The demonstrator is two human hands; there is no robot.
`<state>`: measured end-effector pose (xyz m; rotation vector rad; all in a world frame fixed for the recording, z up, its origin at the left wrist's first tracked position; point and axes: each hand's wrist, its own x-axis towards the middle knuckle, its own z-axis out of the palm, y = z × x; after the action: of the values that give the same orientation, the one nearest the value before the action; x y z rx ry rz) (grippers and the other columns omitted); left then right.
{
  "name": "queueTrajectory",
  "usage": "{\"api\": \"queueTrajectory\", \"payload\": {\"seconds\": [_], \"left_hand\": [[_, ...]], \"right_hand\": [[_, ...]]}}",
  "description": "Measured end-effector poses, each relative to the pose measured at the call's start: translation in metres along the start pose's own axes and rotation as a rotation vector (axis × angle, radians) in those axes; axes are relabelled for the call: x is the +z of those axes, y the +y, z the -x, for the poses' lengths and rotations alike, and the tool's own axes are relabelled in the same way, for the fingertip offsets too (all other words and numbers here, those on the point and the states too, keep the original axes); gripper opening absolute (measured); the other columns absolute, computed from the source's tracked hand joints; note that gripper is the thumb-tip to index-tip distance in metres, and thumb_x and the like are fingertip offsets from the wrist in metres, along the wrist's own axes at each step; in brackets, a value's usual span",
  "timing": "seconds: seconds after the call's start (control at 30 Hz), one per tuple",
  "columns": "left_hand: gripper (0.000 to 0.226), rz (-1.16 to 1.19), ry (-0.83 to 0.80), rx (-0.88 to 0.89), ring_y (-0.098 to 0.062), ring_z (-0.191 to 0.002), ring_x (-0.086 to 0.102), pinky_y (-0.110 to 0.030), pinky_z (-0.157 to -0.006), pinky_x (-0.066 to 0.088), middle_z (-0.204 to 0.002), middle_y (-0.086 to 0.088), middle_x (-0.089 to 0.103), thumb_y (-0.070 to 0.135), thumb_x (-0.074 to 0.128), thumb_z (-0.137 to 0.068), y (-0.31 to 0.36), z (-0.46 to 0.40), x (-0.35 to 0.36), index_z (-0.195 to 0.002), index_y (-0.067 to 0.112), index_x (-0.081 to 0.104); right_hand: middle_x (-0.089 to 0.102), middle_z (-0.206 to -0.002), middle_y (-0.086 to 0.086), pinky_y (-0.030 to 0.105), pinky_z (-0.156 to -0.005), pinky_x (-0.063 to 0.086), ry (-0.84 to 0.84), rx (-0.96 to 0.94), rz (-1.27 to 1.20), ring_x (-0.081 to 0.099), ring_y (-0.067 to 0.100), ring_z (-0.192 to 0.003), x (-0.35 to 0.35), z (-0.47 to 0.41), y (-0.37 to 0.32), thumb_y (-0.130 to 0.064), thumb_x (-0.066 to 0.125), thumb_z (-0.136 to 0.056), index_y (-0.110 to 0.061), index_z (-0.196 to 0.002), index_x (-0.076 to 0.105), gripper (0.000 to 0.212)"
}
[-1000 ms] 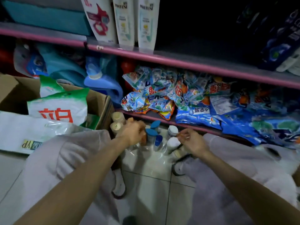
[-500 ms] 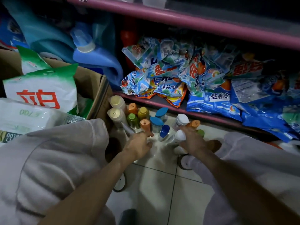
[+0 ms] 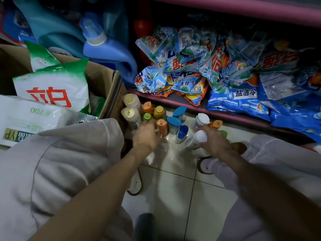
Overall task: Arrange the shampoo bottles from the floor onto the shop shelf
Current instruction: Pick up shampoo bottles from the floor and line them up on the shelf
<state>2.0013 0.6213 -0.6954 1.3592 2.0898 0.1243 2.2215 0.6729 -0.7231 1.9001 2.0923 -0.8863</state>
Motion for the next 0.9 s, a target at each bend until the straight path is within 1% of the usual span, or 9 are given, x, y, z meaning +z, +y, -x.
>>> {"api": "queueTrajectory", "payload": {"seconds": [0.07,0.13,0.23,0.33,0.4,0.53,0.67,0.8,0.9], "left_hand": [[0.056,-0.109,0.105,-0.086,-0.031,-0.118,0.048,-0.044,-0.097,0.044,-0.134,-0.013,0.044,0.019,0.063,-0.086,-0.016,-0.014,-0.018,-0.136,0.017,0.038],[0.06,-0.171,0.158,-0.137,-0.034,-0.122,0.042,-0.045,-0.099,0.04,-0.139,-0.016,0.036,0.018,0.063,-0.086,-0.028,-0.027,-0.03,-0.139,0.014,0.035],[0.066,-0.223,0.108,-0.107,-0.036,-0.125,0.037,-0.047,-0.101,0.04,-0.141,-0.016,0.03,0.013,0.061,-0.085,-0.038,-0.044,-0.035,-0.142,0.016,0.029],[0.067,-0.394,0.038,-0.01,-0.033,-0.13,0.032,-0.046,-0.105,0.037,-0.146,-0.013,0.025,0.011,0.058,-0.087,-0.045,-0.062,-0.033,-0.145,0.019,0.025],[0.065,-0.475,0.025,0.004,-0.031,-0.131,0.031,-0.044,-0.105,0.036,-0.146,-0.012,0.024,0.011,0.055,-0.089,-0.048,-0.071,-0.031,-0.146,0.019,0.025],[0.077,-0.459,0.045,0.041,-0.031,-0.127,0.033,-0.045,-0.102,0.037,-0.146,-0.013,0.019,0.01,0.057,-0.087,-0.059,-0.079,-0.03,-0.149,0.027,0.014],[0.067,-0.449,0.069,0.027,-0.033,-0.124,0.035,-0.045,-0.095,0.041,-0.145,-0.013,0.021,0.008,0.047,-0.092,-0.065,-0.081,-0.025,-0.148,0.029,0.016],[0.056,-0.326,0.004,-0.058,-0.039,-0.123,0.04,-0.05,-0.094,0.041,-0.141,-0.018,0.031,0.008,0.038,-0.096,-0.078,-0.085,-0.018,-0.147,0.022,0.021],[0.049,-0.351,0.031,-0.099,-0.038,-0.12,0.046,-0.048,-0.094,0.042,-0.137,-0.017,0.038,0.014,0.034,-0.099,-0.08,-0.091,-0.015,-0.146,0.019,0.024]], "right_hand": [[0.048,-0.138,0.005,0.045,-0.094,0.048,-0.028,0.004,0.003,0.051,0.028,-0.12,0.002,-0.001,-0.002,-0.027,0.071,-0.083,-0.028,-0.135,0.044,0.058],[0.044,-0.141,0.004,0.045,-0.097,0.046,-0.035,0.011,-0.007,0.048,0.027,-0.123,0.004,-0.002,-0.009,-0.037,0.067,-0.085,-0.027,-0.139,0.04,0.062],[0.043,-0.141,0.007,0.04,-0.101,0.043,0.034,-0.07,-0.02,0.045,0.025,-0.126,0.006,-0.008,-0.028,-0.043,0.059,-0.089,-0.022,-0.14,0.04,0.058],[0.044,-0.139,0.008,0.041,-0.105,0.04,0.074,-0.206,-0.033,0.043,0.025,-0.127,0.005,-0.017,-0.063,-0.037,0.055,-0.093,-0.019,-0.139,0.039,0.052],[0.045,-0.138,0.008,0.041,-0.105,0.039,0.072,-0.294,-0.063,0.042,0.026,-0.127,0.002,-0.026,-0.09,-0.03,0.056,-0.093,-0.017,-0.139,0.04,0.051],[0.043,-0.139,0.002,0.042,-0.105,0.038,0.041,-0.477,-0.022,0.041,0.025,-0.128,0.001,-0.054,-0.149,-0.019,0.059,-0.09,-0.021,-0.14,0.038,0.053],[0.034,-0.147,0.001,0.043,-0.104,0.04,-0.052,-0.571,0.121,0.039,0.026,-0.131,0.006,-0.094,-0.205,-0.006,0.056,-0.088,-0.023,-0.146,0.03,0.065],[0.031,-0.148,0.007,0.044,-0.107,0.037,-0.167,-0.547,0.253,0.038,0.029,-0.134,0.021,-0.13,-0.24,-0.012,0.065,-0.084,-0.019,-0.148,0.024,0.076],[0.04,-0.142,0.011,0.043,-0.106,0.038,-0.171,-0.544,0.284,0.042,0.031,-0.131,0.032,-0.146,-0.254,-0.015,0.068,-0.082,-0.016,-0.142,0.033,0.069]]}}
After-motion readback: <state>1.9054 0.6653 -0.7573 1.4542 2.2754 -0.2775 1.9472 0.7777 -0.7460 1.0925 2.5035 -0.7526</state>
